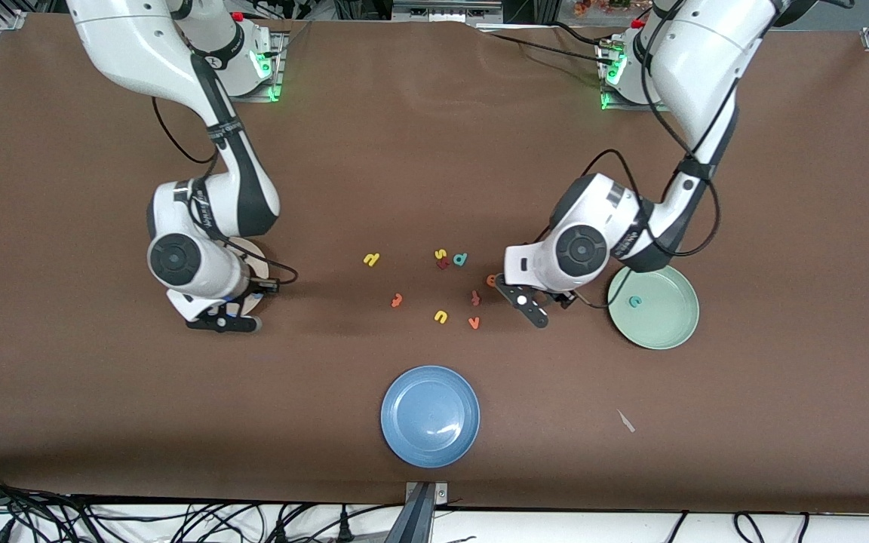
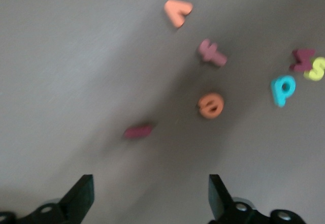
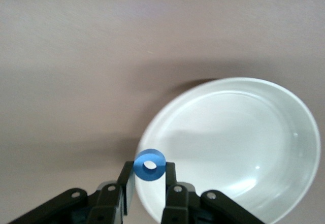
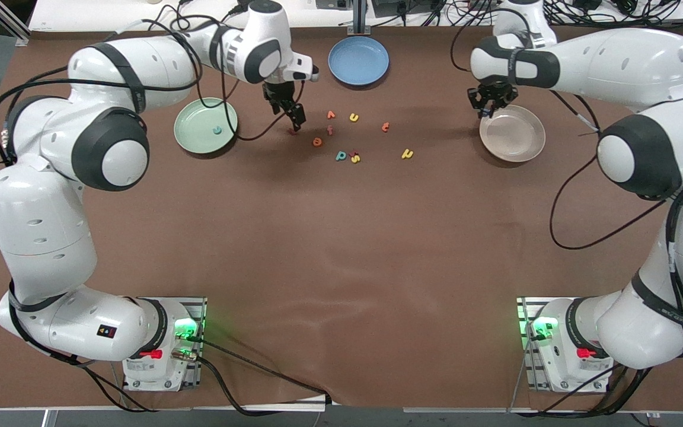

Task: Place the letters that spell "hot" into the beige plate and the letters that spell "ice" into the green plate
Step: 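Place the blue o on the cream plate with the right gripper, then grasp the pink letter with the left gripper while the right gripper reaches the yellow letter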

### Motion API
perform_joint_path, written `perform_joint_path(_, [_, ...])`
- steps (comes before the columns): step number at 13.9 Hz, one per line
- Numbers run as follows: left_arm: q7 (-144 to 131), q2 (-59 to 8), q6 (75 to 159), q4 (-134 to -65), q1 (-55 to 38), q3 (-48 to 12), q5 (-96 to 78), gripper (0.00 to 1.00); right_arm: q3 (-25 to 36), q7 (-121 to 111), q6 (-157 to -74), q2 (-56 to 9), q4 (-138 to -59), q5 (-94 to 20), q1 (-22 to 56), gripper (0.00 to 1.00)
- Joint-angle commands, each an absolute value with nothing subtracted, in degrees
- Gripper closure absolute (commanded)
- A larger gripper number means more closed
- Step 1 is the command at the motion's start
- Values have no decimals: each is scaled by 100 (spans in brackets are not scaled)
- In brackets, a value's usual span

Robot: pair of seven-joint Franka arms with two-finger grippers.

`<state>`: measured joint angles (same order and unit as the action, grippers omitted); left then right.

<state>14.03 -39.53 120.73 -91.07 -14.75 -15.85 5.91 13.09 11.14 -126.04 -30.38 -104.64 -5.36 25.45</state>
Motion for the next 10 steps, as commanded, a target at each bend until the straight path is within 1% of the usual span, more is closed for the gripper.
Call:
perform_joint_path(1, [1424,-4165,12620,-9185,-1503,-1538,850,18,1388,774,-13602,-2505,-11722,-545,2575,68])
perform_joint_path(2, [1450,-4279,12760,-9185,-1503,-1547,1122,21,1389,773,-13771,-2496,-11838,-580,2575,59])
perform_joint_path(3, [1450,-4306,12797,-9202,-1546,-1547,1255,23,1389,826,-13772,-2496,-11839,-606,2575,10])
perform_joint_path(4, [1450,-4315,12806,-9237,-1573,-1538,1266,28,1397,835,-13729,-2479,-11804,-615,2575,0])
perform_joint_path(5, [1450,-4315,12814,-9246,-1573,-1538,1327,34,1389,870,-13589,-2461,-11743,-624,2575,0])
perform_joint_path(8, [1450,-4429,12823,-9246,-1573,-1547,1748,37,1310,1675,-12895,-2531,-11155,-1027,2680,0])
perform_joint_path(10, [1441,-4438,12823,-9246,-1582,-1547,1749,37,1074,2527,-12893,-2549,-11066,-1063,2733,0])
